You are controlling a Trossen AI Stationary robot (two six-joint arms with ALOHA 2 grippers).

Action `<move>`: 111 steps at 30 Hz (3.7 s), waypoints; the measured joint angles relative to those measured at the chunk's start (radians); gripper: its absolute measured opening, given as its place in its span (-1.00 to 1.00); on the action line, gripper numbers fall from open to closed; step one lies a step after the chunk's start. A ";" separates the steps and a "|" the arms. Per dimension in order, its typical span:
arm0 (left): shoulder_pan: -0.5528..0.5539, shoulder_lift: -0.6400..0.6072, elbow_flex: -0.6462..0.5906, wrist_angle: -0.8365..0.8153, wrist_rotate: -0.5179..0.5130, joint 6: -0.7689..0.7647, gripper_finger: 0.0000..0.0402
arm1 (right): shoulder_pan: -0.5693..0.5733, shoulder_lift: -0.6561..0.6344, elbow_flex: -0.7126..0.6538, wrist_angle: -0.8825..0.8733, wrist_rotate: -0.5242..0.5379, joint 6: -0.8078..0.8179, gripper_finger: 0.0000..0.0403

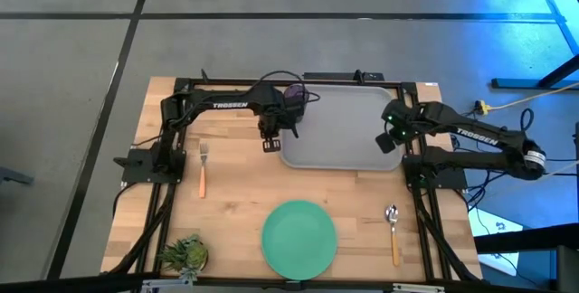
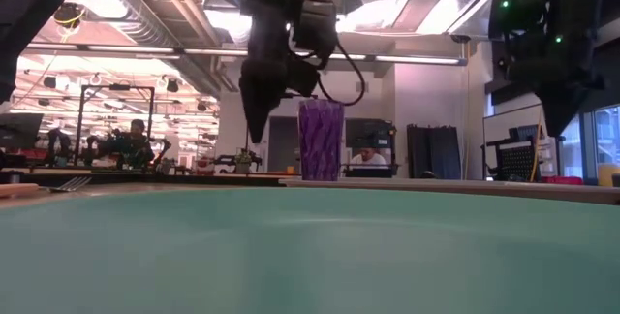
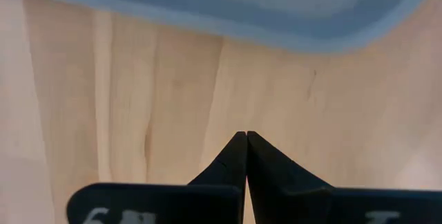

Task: Pick and place plate/cup/fork/spoon on tray
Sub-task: Adjust the gray tray

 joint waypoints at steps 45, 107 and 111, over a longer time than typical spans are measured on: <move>0.004 -0.218 -0.038 0.093 -0.060 0.025 -1.00 | -0.163 0.214 -0.064 0.402 -0.240 0.026 -0.94; 0.003 -0.342 -0.037 0.086 -0.158 -0.052 -0.99 | -0.095 0.691 0.054 0.737 -0.122 -0.132 -0.94; 0.003 -0.342 -0.037 0.086 -0.158 -0.050 -0.99 | -0.092 0.695 0.053 0.802 -0.162 -0.150 -0.94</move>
